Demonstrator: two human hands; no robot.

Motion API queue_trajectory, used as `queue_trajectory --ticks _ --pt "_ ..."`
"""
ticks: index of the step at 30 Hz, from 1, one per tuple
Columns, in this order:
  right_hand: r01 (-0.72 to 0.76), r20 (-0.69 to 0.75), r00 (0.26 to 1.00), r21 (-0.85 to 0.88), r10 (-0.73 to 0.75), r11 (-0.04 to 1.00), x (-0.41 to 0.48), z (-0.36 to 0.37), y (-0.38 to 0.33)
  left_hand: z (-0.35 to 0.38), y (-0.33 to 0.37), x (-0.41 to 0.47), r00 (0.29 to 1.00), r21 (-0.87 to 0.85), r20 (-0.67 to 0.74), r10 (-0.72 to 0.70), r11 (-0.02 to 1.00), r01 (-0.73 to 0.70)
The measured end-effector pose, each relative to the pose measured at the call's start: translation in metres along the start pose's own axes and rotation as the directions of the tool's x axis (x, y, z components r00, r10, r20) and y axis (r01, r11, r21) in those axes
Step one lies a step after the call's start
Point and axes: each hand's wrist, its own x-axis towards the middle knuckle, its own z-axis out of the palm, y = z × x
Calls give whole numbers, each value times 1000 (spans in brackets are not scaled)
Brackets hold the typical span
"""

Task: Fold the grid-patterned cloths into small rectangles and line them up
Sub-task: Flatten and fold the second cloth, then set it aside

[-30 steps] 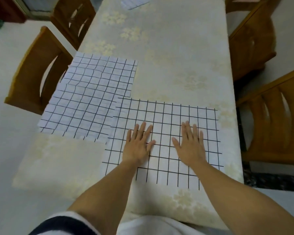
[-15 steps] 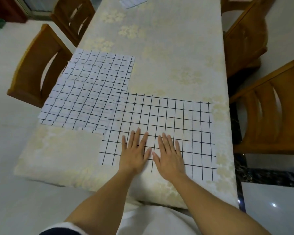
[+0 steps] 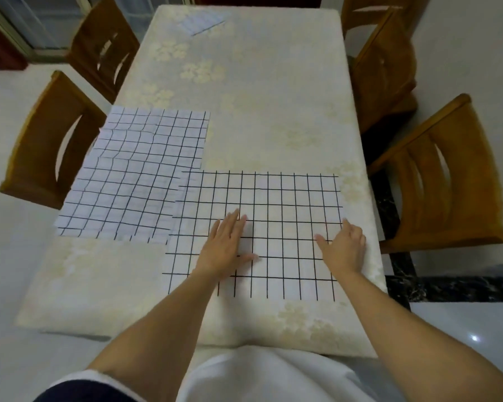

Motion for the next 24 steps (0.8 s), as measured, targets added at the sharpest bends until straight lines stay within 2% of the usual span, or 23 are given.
queue_trajectory --ticks 2,4,7,10,13,15,18,20,22,24 --pt "-99 93 991 9 97 995 12 -9 -10 -12 3 21 994 21 106 11 1000 -13" --pt "-229 178 962 99 209 968 25 -15 -14 -20 3 36 974 8 217 -63 998 63" --pt "-381 294 897 130 332 915 38 -20 -12 -20 1 48 947 35 292 -134 991 129" --pt "-373 354 885 152 302 915 42 -25 -5 -25 6 53 919 121 358 -164 984 129" --pt "-276 362 911 175 199 945 42 -31 -5 -30 14 57 894 137 402 -196 979 153" --pt "-264 350 921 229 174 937 41 -35 -6 -32 17 58 883 146 418 -211 976 164" --pt "-351 412 897 444 159 824 41 -41 -2 -30 15 58 873 141 434 -223 974 179" --pt "-430 464 868 516 180 741 43 -40 5 -30 12 58 866 126 445 -230 973 194" --pt "-386 433 885 481 170 787 41 -40 8 -30 12 60 857 120 459 -236 972 204" --pt "-303 341 926 411 163 860 39 -40 8 -31 13 61 847 117 475 -240 971 210"
